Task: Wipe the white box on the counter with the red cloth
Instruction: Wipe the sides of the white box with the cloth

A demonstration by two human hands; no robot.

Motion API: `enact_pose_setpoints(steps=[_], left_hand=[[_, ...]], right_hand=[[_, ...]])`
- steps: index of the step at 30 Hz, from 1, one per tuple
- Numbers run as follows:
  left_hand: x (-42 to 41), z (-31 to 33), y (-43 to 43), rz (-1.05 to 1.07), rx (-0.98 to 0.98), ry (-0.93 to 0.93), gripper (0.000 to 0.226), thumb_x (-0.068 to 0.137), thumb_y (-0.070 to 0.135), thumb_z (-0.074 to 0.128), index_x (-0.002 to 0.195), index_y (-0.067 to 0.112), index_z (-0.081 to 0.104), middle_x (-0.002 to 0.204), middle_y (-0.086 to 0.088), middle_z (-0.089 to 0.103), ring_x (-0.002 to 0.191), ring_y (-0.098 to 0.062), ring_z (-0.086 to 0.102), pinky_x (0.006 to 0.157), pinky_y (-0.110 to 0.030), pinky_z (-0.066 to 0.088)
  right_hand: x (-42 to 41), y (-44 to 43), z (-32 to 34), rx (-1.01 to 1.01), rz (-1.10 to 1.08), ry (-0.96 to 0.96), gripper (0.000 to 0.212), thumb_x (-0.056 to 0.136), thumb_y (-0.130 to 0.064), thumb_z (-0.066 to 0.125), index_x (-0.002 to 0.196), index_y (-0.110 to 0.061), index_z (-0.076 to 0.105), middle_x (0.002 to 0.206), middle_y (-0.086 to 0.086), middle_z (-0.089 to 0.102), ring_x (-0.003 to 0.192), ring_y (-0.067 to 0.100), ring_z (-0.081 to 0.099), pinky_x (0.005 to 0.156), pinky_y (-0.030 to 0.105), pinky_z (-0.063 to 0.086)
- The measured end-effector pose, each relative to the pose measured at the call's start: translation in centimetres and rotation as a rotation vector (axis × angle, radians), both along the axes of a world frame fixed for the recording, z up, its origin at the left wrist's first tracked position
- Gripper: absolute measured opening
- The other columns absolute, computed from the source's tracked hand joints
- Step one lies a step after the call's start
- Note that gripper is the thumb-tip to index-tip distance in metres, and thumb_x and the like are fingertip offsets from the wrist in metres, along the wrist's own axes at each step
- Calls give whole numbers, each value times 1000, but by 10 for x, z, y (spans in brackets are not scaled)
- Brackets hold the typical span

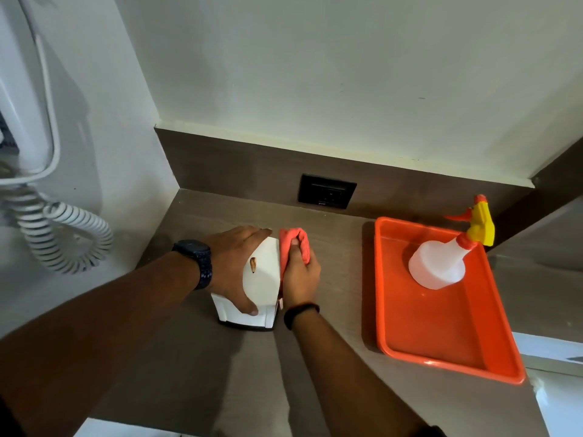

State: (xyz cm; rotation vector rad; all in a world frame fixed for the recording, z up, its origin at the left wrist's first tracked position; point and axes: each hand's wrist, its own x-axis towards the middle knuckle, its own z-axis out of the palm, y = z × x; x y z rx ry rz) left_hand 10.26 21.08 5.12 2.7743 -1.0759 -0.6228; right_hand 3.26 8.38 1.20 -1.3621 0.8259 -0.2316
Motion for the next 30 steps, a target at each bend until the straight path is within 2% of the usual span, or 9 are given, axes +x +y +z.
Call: enact_pose_setpoints(steps=[4,8,13,17,20,23,26,27,30], left_hand=[[-1,-1,0,-15,-1,-15,147,26,82,67,146,27,4,156,-2,22,140,-21,24,113,-41,30],[0,-3,1,-16,-29,-15,147,26,83,68,146,26,5,154,-2,26,138,-21,27,113,-39,30],[2,-5,1,-26,-15,-17,147,27,85,65,146,28,1,156,-1,21,139,-21,25,114,-39,28],[1,-5,0,-39,-40,-22,147,27,83,66,146,27,0,156,-1,22,139,-22,24,114,-38,27],[1,-4,0,-40,-31,-15,148,26,85,64,146,29,-1,156,0,21,139,-21,24,114,-38,27],[1,-4,-1,-27,-45,2,149,25,85,66,146,30,-2,156,0,21,139,-21,24,113,-38,27],[2,-4,1,-13,-62,20,153,28,83,74,148,26,-3,159,-2,15,143,-20,16,116,-36,19],[1,-5,3,-4,-76,20,153,31,80,78,148,24,-3,159,-3,12,144,-19,13,117,-35,16],[-7,-8,16,85,-200,38,154,34,69,87,149,21,-3,160,-4,11,144,-19,12,115,-31,13]], right_hand=[[-27,13,-25,139,-18,68,29,98,-40,49,111,-23,69,113,4,72,106,24,67,97,45,54],[-59,36,-21,188,-36,-85,41,85,-57,52,123,-42,56,125,-13,63,111,5,61,77,14,57],[-33,15,-14,-52,100,-129,49,96,-46,44,140,-26,48,147,-4,51,140,20,43,116,41,38],[-34,15,-25,1,74,30,14,97,-49,44,104,-48,57,114,-15,65,116,17,62,99,32,49],[-50,25,-30,91,-12,50,18,95,-52,47,86,-56,63,99,-23,68,105,11,65,96,35,52],[-65,27,-17,293,-61,38,25,97,-45,49,114,-37,65,117,-4,70,110,18,65,99,39,53],[-62,15,12,361,-80,-66,38,99,-38,47,131,-21,57,123,6,67,97,17,69,66,22,61],[-58,12,24,321,-59,-125,39,99,-38,48,131,-19,57,121,6,68,94,16,70,63,20,60],[-42,5,49,-160,77,-250,29,98,-38,51,118,-22,64,113,4,69,104,20,66,92,44,57]])
